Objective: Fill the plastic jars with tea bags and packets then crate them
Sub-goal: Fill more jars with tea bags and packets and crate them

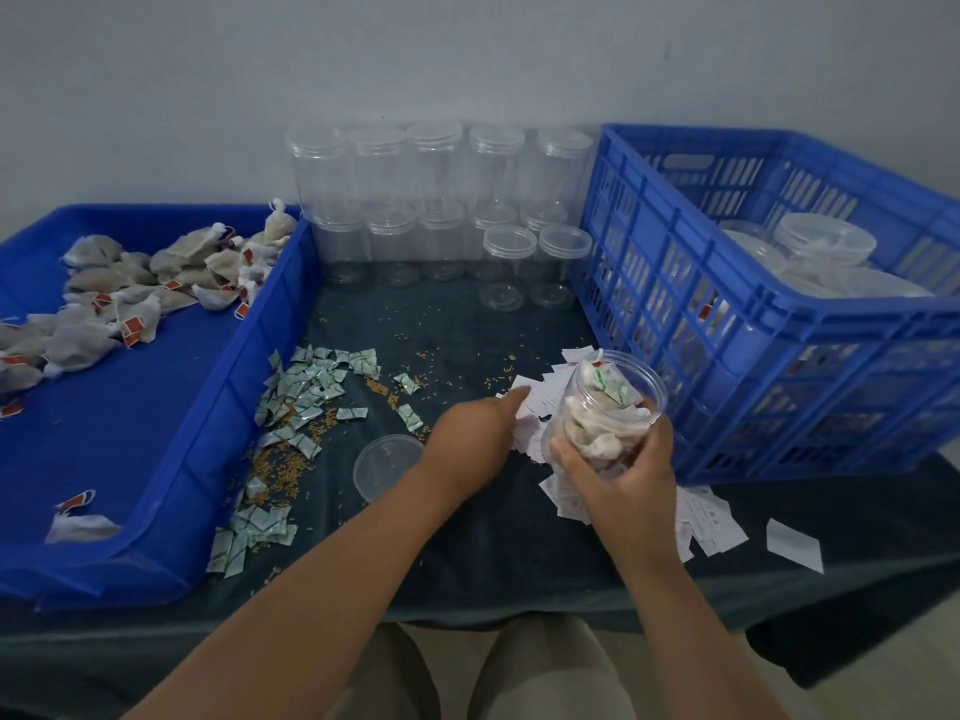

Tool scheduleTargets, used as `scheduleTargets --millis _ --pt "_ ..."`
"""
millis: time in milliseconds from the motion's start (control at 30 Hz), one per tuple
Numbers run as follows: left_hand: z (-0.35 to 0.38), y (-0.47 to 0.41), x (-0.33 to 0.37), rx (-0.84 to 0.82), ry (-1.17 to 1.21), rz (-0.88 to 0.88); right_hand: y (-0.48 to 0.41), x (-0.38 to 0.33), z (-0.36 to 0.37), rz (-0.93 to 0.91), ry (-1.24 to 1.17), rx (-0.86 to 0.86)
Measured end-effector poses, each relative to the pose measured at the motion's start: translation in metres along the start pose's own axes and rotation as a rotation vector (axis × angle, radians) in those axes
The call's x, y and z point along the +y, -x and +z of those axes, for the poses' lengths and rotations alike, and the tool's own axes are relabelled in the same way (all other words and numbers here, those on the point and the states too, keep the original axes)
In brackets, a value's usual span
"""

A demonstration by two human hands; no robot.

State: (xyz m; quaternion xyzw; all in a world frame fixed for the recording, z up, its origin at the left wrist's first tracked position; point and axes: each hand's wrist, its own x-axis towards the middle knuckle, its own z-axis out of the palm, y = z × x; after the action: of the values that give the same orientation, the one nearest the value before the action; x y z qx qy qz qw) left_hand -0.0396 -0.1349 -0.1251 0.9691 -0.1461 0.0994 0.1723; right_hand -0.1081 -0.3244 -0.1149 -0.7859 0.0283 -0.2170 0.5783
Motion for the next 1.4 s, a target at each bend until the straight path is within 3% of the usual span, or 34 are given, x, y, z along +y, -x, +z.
scheduleTargets --millis 100,300,467,533,667,833,1033,1133,1200,1267,1333,1400 --pt "-0.006 -0.001 -0.004 0.16 0.235 -0.194 0.005 0.0 0.006 -0.011 -0.005 -0.015" --pt "-0.031 0.01 -0.017 0.087 0.396 -0.27 0.015 -0.008 0.028 -0.026 -0.026 -0.053" --pt "-0.084 0.025 -0.035 0.222 0.491 -0.416 0.033 -0.017 0.062 -0.037 -0.037 -0.198" --pt "-0.105 0.033 -0.035 0.271 0.475 -0.347 0.038 -0.014 0.069 -0.081 0.023 -0.273" --pt "-0.124 0.055 -0.019 0.29 0.275 0.021 0.041 -0.012 0.072 -0.217 0.109 -0.403" --pt "-0.121 0.073 -0.01 0.265 0.034 0.107 0.042 -0.015 0.071 -0.237 0.147 -0.422" --pt "-0.118 0.087 -0.01 -0.016 -0.084 0.18 0.041 -0.015 0.068 -0.196 0.105 -0.394" --pt "-0.112 0.094 -0.002 0.058 0.24 0.031 0.04 -0.012 0.069 -0.195 0.109 -0.395" --pt "-0.111 0.1 -0.001 0.268 0.527 -0.098 0.041 -0.011 0.07 -0.207 0.103 -0.4" --pt "-0.108 0.103 -0.013 0.437 0.595 -0.26 0.041 -0.009 0.072 -0.217 0.089 -0.403" --pt "-0.104 0.104 -0.032 0.378 0.477 -0.419 0.041 -0.008 0.073 -0.211 0.083 -0.401" --pt "-0.09 0.106 -0.048 0.127 0.242 -0.54 0.042 -0.007 0.072 -0.207 0.077 -0.393"
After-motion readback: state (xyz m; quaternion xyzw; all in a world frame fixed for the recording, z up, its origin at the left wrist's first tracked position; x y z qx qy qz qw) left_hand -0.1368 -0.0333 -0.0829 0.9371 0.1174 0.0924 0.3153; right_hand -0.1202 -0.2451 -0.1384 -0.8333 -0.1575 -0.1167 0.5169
